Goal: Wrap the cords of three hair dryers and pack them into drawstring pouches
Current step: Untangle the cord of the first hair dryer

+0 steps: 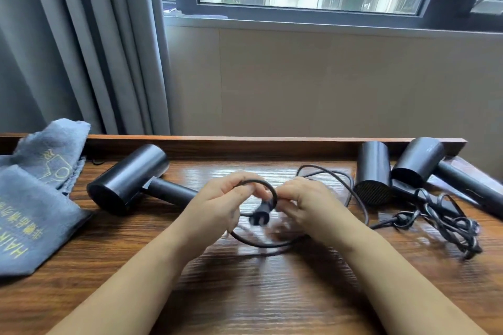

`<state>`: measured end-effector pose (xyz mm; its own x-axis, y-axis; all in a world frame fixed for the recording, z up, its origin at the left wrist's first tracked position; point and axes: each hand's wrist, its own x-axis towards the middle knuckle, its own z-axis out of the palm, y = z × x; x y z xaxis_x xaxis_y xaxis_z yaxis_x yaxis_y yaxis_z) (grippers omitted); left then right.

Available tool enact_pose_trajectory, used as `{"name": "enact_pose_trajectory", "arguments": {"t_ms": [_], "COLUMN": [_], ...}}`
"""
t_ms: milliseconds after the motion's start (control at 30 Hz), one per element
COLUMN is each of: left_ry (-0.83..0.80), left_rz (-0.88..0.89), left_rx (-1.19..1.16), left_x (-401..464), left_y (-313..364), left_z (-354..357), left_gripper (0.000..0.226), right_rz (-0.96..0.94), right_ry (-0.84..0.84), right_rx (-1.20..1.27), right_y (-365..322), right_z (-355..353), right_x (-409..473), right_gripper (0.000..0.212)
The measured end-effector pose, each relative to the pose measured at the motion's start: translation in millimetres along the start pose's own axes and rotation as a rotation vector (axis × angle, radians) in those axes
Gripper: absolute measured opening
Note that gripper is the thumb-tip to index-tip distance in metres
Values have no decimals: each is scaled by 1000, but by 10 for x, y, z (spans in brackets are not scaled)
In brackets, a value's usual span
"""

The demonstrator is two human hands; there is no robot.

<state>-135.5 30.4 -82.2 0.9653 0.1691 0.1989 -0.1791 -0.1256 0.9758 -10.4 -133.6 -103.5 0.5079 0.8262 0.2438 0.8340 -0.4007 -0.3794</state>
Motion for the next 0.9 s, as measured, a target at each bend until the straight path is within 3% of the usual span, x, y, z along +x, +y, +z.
{"name": "enact_pose_trajectory", "arguments": {"t_ms": [167, 300, 433, 533, 667, 800, 900], "left_ry": [173, 339, 287, 226, 148, 146, 184], "left_rz": [168, 89, -148, -204, -245, -231, -188], "left_rx": [36, -3, -161, -394, -635, -637, -602], "left_x": [15, 49, 102, 98, 95, 87, 97], "left_y": [-36, -35, -37, 8, 59, 47, 20], "left_z": [-58, -71, -28, -23, -65, -61, -61], "left_gripper": [21, 23, 23, 33, 34, 31, 31], "right_rz": [375, 546, 502, 467, 434, 454, 434], "right_ry": [361, 460, 402, 335, 454, 544, 567], "right_rx": [-145, -33, -4, 26, 260, 724, 809], "right_y": [182, 227, 214, 199, 41, -107, -96], "right_z": [-93, -146, -87, -73, -94, -271, -378], "right_x": [-22, -30, -11, -5, 41, 403, 825], "right_gripper": [20, 23, 10, 18, 19, 26, 31]}}
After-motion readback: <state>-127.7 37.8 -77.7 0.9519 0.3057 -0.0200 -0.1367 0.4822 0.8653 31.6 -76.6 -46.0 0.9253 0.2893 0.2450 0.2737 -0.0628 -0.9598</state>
